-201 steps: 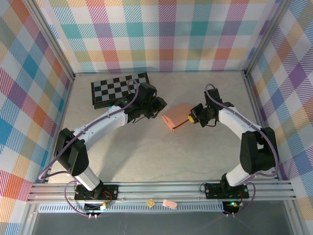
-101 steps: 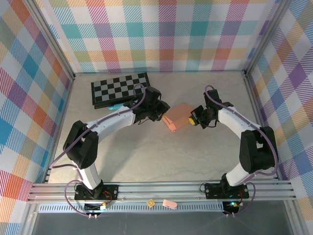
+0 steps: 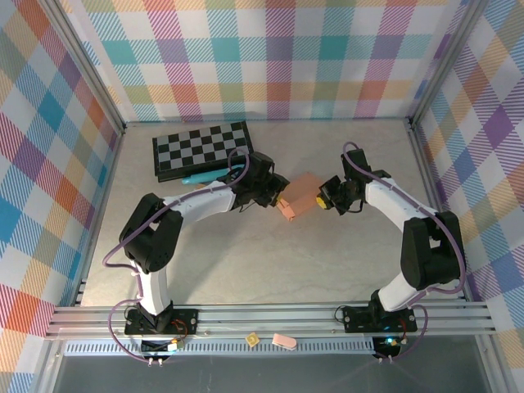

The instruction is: Fold the paper box

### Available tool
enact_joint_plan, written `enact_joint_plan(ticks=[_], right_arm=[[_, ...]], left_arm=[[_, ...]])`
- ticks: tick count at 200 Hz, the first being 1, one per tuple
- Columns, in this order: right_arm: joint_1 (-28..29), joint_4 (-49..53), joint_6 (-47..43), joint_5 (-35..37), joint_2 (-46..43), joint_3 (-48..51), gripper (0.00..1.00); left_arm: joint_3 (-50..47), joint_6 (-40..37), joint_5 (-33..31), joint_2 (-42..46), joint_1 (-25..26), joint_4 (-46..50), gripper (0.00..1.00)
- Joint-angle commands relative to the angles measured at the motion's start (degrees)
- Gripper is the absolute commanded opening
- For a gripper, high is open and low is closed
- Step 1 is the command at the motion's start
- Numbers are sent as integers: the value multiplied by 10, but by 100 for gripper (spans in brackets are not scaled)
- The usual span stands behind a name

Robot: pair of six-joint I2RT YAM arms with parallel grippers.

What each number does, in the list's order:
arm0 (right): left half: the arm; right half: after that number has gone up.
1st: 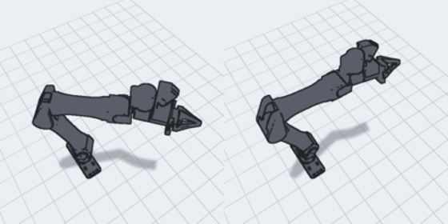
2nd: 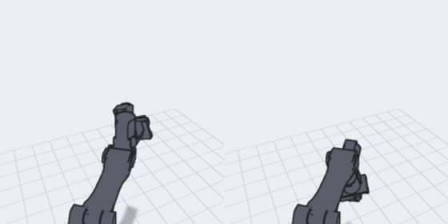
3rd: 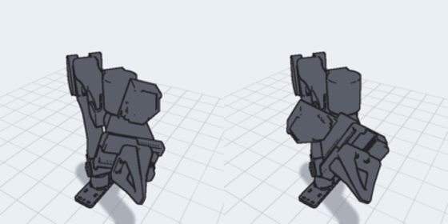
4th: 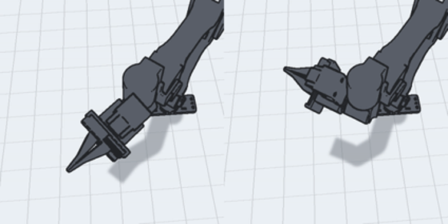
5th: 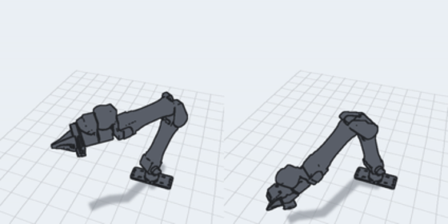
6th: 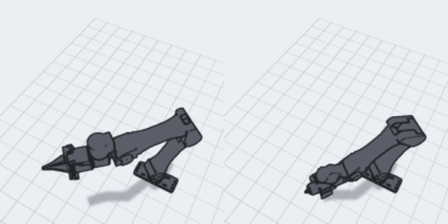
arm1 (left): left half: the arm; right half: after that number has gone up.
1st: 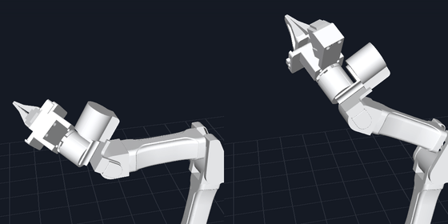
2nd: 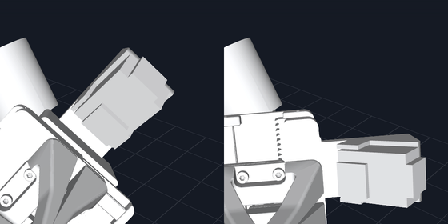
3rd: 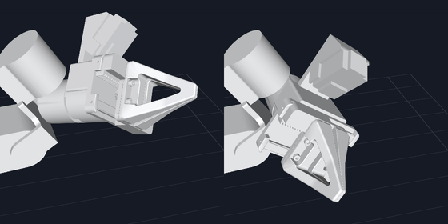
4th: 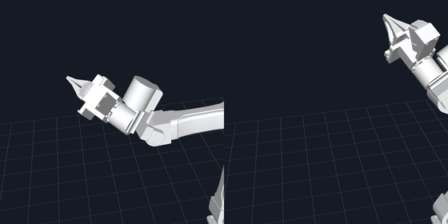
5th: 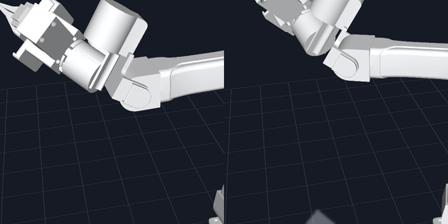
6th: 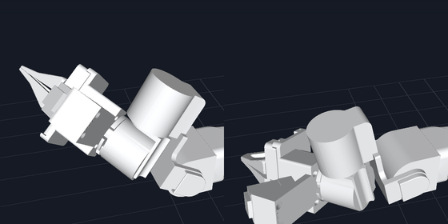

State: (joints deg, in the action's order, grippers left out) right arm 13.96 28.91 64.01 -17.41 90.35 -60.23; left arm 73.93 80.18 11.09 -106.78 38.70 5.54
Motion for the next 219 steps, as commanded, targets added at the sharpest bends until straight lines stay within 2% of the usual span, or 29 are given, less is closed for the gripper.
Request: enact_joint_plan(ticks=[1,88,107,123,162,219], right_arm=[[4,14,-3,-4,10,-18,2],[6,15,-2,-7,13,-23,2],[7,16,-2,-8,14,-23,2],[8,18,-3,-9,15,-21,2],[12,27,-10,-6,19,-9,1],[12,61,-13,7,19,-2,2]], left_arm=[[-13,17,11,-7,-6,-10,39],[3,27,19,-21,1,30,40],[-7,43,18,-23,1,5,40],[-16,58,23,-30,3,-21,37],[-22,56,12,-28,2,-11,21],[-33,48,24,-35,-3,-26,20]])
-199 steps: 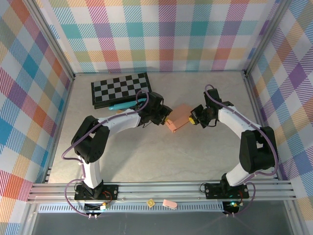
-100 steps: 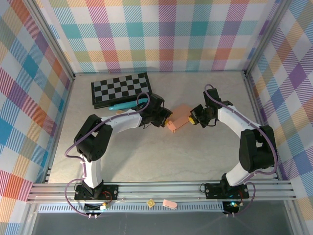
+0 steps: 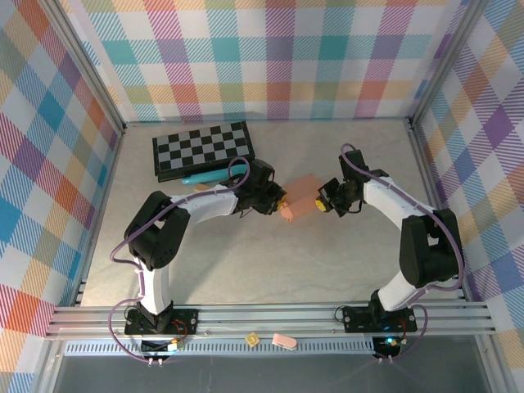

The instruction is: Fold the paper box

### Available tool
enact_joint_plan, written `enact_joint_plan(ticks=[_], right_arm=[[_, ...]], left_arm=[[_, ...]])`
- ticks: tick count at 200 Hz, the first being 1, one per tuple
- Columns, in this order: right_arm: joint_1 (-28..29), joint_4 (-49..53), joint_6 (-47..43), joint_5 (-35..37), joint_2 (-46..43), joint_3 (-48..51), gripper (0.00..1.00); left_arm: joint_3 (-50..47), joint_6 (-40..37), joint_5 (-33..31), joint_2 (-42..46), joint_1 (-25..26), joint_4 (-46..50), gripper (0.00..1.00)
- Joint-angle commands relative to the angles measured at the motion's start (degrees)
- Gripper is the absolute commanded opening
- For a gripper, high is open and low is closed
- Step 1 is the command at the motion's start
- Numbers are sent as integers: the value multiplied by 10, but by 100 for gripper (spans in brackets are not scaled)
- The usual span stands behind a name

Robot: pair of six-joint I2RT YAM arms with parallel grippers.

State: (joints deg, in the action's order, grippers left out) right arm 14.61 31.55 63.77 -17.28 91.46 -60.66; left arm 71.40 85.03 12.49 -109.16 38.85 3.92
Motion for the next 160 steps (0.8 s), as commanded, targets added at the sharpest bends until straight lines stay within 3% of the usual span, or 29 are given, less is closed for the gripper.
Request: enact_joint_plan(ticks=[1,30,60,90,129,160], right_arm=[[5,36,-10,6,8,2,2],[5,63,-15,17,4,-9,9],[5,100,-53,35,-9,-52,35],[4,160,-120,73,-21,-125,52],[-9,192,-193,95,-14,-198,60],[-36,190,-280,44,72,-275,58]], left_arm=[[-7,-1,10,-11,-4,-9,20],[13,-46,-1,-5,-13,46,20],[36,-86,8,-9,-23,86,20],[64,-125,7,-4,-26,114,34],[105,-152,-4,8,-28,166,41],[94,-133,18,15,-25,152,42]])
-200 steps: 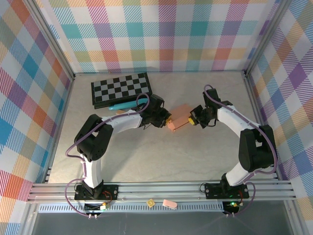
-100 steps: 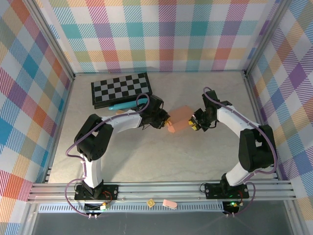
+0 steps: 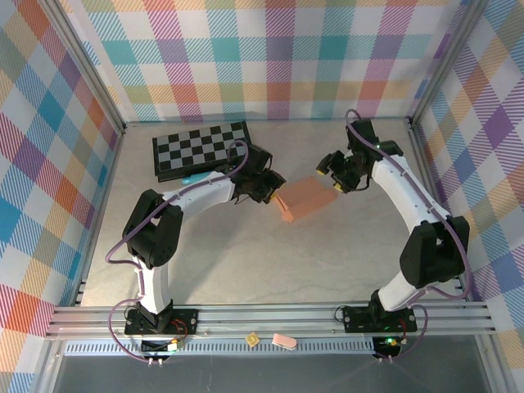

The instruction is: Fold the paper box

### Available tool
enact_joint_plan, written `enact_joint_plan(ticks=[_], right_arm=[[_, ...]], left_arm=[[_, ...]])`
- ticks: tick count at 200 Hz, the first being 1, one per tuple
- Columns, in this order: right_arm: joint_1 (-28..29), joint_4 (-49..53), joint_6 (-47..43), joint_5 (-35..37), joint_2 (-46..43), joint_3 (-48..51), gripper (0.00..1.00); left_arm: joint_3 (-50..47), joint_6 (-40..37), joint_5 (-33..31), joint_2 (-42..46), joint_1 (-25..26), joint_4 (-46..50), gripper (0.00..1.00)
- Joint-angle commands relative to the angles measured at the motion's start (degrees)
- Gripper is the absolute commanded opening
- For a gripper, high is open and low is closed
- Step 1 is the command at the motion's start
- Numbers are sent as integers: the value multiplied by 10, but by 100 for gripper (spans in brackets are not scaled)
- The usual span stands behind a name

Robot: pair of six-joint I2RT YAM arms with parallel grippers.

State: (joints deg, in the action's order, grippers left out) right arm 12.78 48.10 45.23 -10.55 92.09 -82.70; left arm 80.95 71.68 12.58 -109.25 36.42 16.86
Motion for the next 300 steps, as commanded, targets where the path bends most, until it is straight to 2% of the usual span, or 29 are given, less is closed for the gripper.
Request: enact_joint_plan(ticks=[1,38,62,90,150,234,268,300], right_arm=[[-18,27,-98,-23,70,-59,57],[-19,96,-194,-7,205,-155,52],[-19,98,-212,-18,236,-164,50],[-19,84,-215,-63,251,-155,43],[-19,64,-207,-88,225,-105,33],[-14,59,-209,-67,209,-63,19],[-14,65,-212,-47,208,-57,19],[-14,70,-213,-24,194,-66,27]], left_arm=[[-3,1,17,16,0,22,42],[-37,38,38,15,5,-37,40],[-37,39,50,5,11,-47,39],[-47,42,52,0,15,-56,37],[-44,39,62,-20,20,-67,33],[-42,1,57,-34,22,-28,16],[-30,-19,35,-25,22,6,16],[16,-67,-1,-5,17,77,28]])
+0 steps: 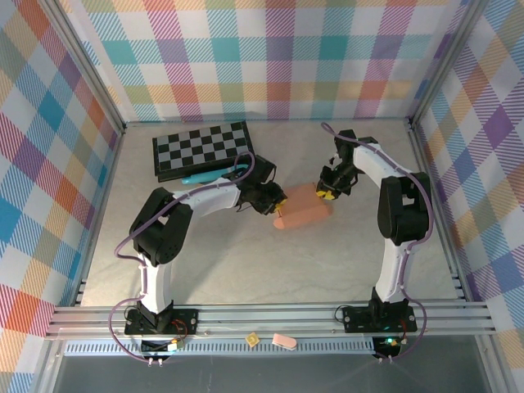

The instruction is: Fold the paper box

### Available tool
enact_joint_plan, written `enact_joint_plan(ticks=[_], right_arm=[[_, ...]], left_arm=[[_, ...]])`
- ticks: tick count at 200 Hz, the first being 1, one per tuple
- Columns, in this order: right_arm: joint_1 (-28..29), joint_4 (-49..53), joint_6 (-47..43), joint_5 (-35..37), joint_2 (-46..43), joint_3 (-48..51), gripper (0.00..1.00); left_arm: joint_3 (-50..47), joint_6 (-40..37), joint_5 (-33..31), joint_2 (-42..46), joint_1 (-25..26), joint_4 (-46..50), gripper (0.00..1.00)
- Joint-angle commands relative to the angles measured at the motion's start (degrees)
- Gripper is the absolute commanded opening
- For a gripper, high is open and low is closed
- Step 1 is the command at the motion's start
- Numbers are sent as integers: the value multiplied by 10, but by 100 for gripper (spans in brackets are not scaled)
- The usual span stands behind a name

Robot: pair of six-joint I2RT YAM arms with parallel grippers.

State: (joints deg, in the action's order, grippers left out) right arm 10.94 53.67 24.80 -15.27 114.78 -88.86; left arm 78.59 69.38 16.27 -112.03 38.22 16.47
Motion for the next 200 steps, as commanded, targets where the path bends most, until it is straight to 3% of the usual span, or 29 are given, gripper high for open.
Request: enact_joint_plan(ticks=[1,36,64,91,171,200], right_arm=[[5,15,-9,24,-34,-4,28],[2,10,-15,20,-55,-1,44],[2,-14,-31,-41,-55,19,53],[2,-7,-35,-63,-41,30,54],[3,-20,-41,-50,-25,67,48],[2,-29,-41,-51,-17,79,41]], left_arm=[[41,-46,-39,23,-1,83,28],[49,-89,-43,38,-19,122,38],[14,-116,-6,39,-29,72,39],[4,-125,36,19,-29,55,37],[-31,-125,49,-11,-24,4,35],[-39,-122,46,-17,-24,0,30]])
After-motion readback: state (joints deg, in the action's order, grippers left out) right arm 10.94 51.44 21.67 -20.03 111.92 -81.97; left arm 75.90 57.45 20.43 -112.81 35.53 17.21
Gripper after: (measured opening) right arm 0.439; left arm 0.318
